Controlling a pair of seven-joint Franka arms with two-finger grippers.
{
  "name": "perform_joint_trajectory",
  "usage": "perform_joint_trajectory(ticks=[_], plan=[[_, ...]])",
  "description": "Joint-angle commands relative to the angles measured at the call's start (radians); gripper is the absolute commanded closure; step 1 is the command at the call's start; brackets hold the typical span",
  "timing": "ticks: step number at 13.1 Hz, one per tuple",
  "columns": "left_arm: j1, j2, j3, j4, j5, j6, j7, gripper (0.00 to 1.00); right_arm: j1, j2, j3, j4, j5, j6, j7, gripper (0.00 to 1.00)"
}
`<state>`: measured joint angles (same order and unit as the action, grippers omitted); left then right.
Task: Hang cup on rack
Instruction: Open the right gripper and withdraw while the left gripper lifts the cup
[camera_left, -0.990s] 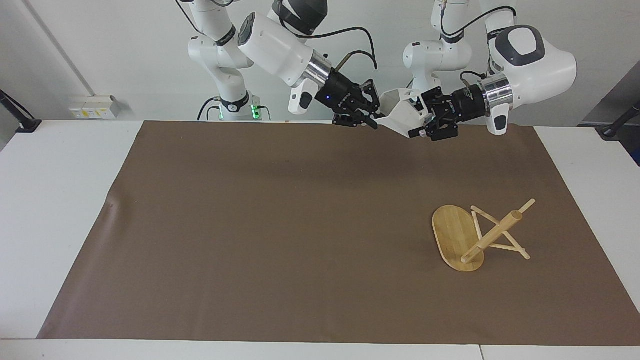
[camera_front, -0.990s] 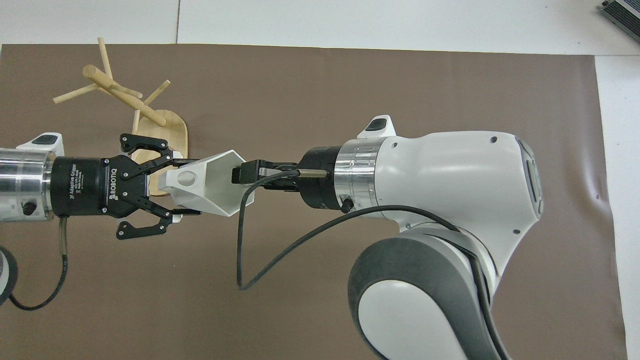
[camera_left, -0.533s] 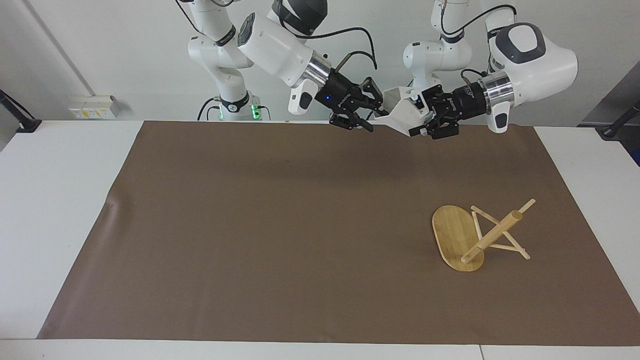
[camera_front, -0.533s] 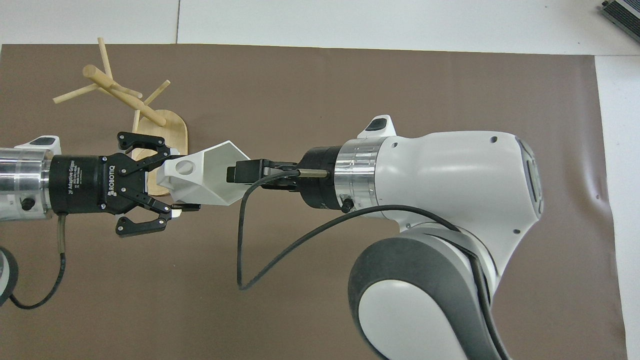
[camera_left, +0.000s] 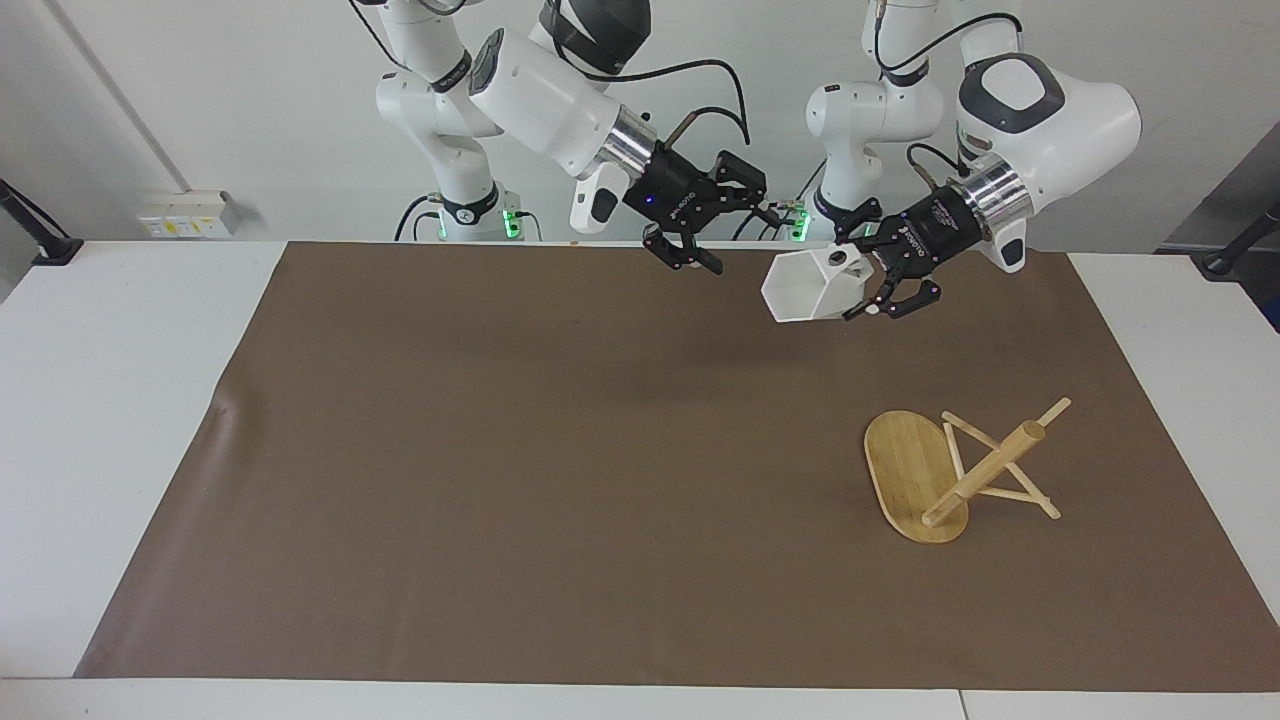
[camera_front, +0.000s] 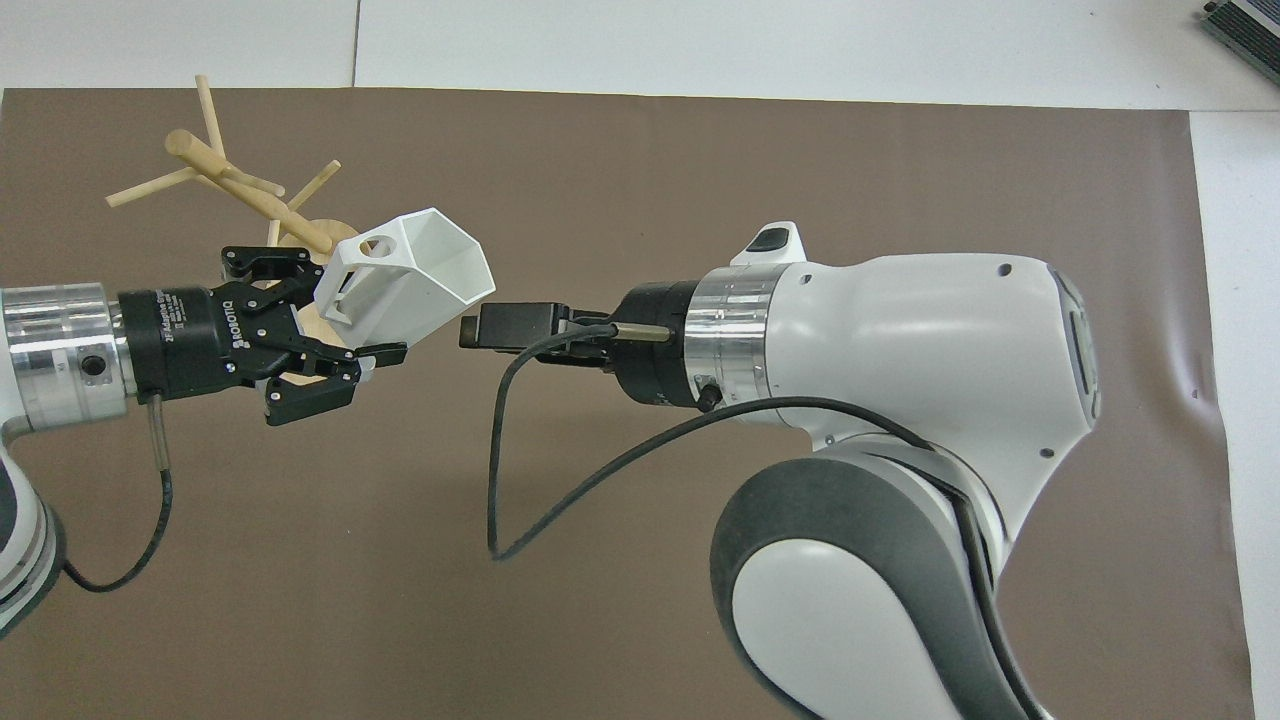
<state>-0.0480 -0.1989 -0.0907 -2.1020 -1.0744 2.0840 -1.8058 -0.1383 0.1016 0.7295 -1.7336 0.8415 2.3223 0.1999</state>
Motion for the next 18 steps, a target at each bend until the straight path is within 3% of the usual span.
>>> perform_joint_trajectory(ticks=[1,9,18], plan=[[-0.012,-0.01,-0.001,-0.018,0.021,0.062,-0.094,1.0,-0.014,-0.005,-0.037,0.0,-0.009,-0.018,0.006,0.0],[-0.027,0.047,-0.004,-0.019,0.145,0.212,-0.368,1.0,-0.014,-0.011,-0.329,0.016,-0.307,-0.196,-0.14,0.0],[-0.03,0.114,-0.003,-0.004,0.238,0.284,-0.54,1.0,-0.012,-0.026,-0.511,0.012,-0.755,-0.333,-0.154,0.0]])
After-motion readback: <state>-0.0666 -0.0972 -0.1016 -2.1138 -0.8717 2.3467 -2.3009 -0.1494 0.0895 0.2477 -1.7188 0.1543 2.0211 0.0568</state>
